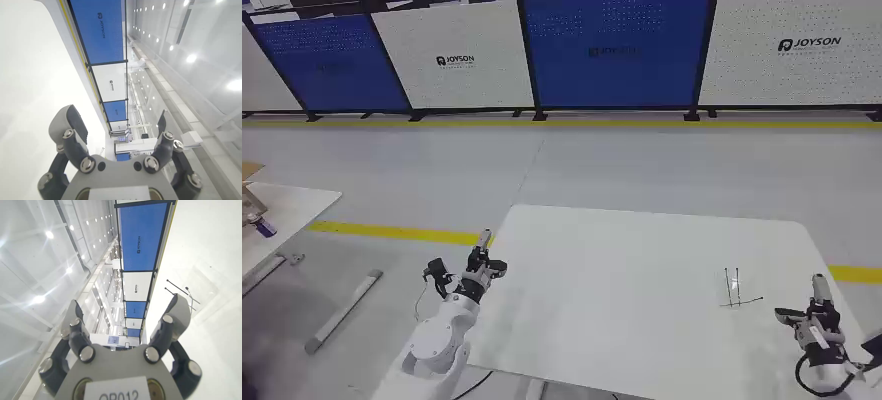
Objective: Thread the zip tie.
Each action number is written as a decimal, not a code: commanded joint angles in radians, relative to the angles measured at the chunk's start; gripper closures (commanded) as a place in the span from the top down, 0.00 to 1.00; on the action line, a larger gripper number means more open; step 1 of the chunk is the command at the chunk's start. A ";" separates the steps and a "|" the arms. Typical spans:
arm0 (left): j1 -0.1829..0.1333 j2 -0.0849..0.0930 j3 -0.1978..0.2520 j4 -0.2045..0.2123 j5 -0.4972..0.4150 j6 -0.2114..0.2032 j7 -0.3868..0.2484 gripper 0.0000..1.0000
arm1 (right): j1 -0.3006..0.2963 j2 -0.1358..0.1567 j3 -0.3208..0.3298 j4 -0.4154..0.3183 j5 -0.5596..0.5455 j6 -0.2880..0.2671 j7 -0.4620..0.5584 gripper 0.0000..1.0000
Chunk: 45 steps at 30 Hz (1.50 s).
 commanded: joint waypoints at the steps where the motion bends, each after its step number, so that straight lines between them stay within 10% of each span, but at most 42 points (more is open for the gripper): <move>1: 0.000 0.000 0.000 0.000 0.000 0.000 0.000 1.00 | 0.000 0.001 0.002 -0.001 -0.022 -0.001 0.010 1.00; 16: 0.000 0.000 0.000 0.000 0.000 0.000 0.000 1.00 | -0.055 0.046 0.172 -0.095 -0.194 0.056 0.538 1.00; 45: 0.000 0.000 0.000 0.000 0.000 0.000 0.000 1.00 | -0.051 0.046 0.177 -0.090 -0.192 0.063 0.540 1.00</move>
